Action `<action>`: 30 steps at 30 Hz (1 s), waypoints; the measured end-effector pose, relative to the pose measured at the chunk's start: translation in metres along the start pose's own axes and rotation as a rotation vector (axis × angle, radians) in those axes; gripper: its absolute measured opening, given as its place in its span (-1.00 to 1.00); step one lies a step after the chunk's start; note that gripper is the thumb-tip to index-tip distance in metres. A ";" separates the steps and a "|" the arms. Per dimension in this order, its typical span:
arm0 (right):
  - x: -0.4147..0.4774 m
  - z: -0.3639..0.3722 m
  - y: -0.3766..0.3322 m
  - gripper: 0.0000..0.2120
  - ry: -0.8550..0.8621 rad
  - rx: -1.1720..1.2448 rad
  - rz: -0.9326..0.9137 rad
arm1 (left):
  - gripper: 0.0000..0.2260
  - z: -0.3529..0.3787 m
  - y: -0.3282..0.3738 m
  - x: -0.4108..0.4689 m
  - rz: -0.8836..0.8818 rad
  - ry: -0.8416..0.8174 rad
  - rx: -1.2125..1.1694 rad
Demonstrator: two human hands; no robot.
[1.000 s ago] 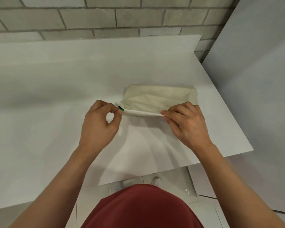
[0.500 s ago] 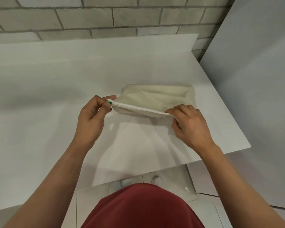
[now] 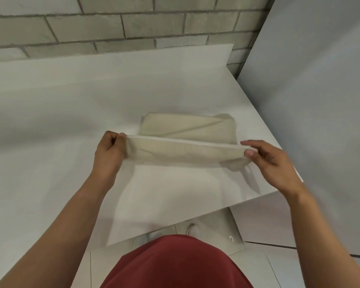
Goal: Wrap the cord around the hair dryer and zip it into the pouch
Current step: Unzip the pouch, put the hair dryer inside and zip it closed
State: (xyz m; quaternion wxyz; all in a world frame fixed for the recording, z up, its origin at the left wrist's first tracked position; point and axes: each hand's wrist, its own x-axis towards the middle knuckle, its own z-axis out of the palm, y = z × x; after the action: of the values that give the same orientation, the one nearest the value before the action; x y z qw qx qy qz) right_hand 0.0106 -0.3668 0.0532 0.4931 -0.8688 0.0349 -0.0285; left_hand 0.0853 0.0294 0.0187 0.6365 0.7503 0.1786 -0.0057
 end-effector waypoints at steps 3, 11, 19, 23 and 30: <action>0.018 0.019 0.001 -0.75 0.178 0.109 0.010 | -0.73 0.015 0.001 0.004 0.001 0.009 0.267; 0.045 0.059 0.023 -0.82 0.438 -0.250 -0.150 | -0.34 0.035 -0.024 -0.002 0.752 -0.412 1.052; 0.026 0.067 0.043 -0.34 0.147 -0.589 -0.182 | -0.46 0.056 -0.048 0.021 0.655 -0.379 1.176; 0.042 0.073 0.057 -0.38 0.212 -0.640 -0.139 | -0.50 0.073 -0.041 0.034 0.706 -0.311 1.154; 0.147 0.056 0.052 -0.40 0.141 -0.681 0.017 | -0.40 0.126 -0.003 0.116 0.587 -0.350 1.164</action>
State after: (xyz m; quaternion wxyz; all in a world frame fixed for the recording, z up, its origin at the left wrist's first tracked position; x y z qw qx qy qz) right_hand 0.1602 -0.3588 -0.0177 0.1718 -0.9790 0.0837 -0.0708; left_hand 0.2207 -0.0609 -0.0357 0.1232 0.9763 -0.1709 -0.0494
